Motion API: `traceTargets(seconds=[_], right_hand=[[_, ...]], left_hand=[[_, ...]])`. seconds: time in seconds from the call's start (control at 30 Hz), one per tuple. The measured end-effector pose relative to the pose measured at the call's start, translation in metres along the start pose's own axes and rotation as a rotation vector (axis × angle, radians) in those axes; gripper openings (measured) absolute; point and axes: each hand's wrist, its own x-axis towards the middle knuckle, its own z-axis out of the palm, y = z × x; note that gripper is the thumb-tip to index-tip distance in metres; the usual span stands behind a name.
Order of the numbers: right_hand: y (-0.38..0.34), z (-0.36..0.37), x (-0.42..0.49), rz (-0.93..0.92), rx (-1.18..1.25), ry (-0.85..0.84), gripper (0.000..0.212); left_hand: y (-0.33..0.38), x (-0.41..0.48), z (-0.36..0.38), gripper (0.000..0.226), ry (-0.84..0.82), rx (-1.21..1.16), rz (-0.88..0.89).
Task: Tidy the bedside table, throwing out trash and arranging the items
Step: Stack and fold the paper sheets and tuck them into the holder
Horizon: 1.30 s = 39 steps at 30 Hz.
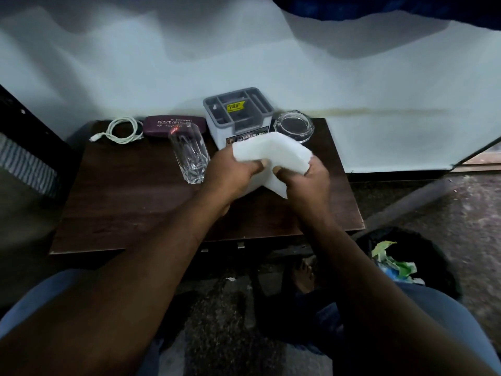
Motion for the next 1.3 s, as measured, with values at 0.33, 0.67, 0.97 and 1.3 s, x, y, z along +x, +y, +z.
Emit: traceTargets(seconds=[0.33, 0.67, 0.97, 1.3], right_hand=[[-0.007, -0.003, -0.002, 0.060, 0.028, -0.028, 0.043], [-0.039, -0.025, 0.004, 0.138, 0.237, -0.327, 0.031], [-0.045, -0.022, 0.004, 0.231, 0.398, -0.188, 0.031], [-0.068, -0.025, -0.004, 0.251, 0.485, -0.238, 0.036]], left_hand=[[0.011, -0.003, -0.005, 0.027, 0.077, 0.022, 0.024], [0.021, 0.005, -0.025, 0.022, -0.049, -0.055, -0.035], [0.032, 0.002, -0.032, 0.032, -0.170, -0.330, -0.218], [0.040, 0.001, -0.039, 0.026, -0.134, -0.313, -0.156]])
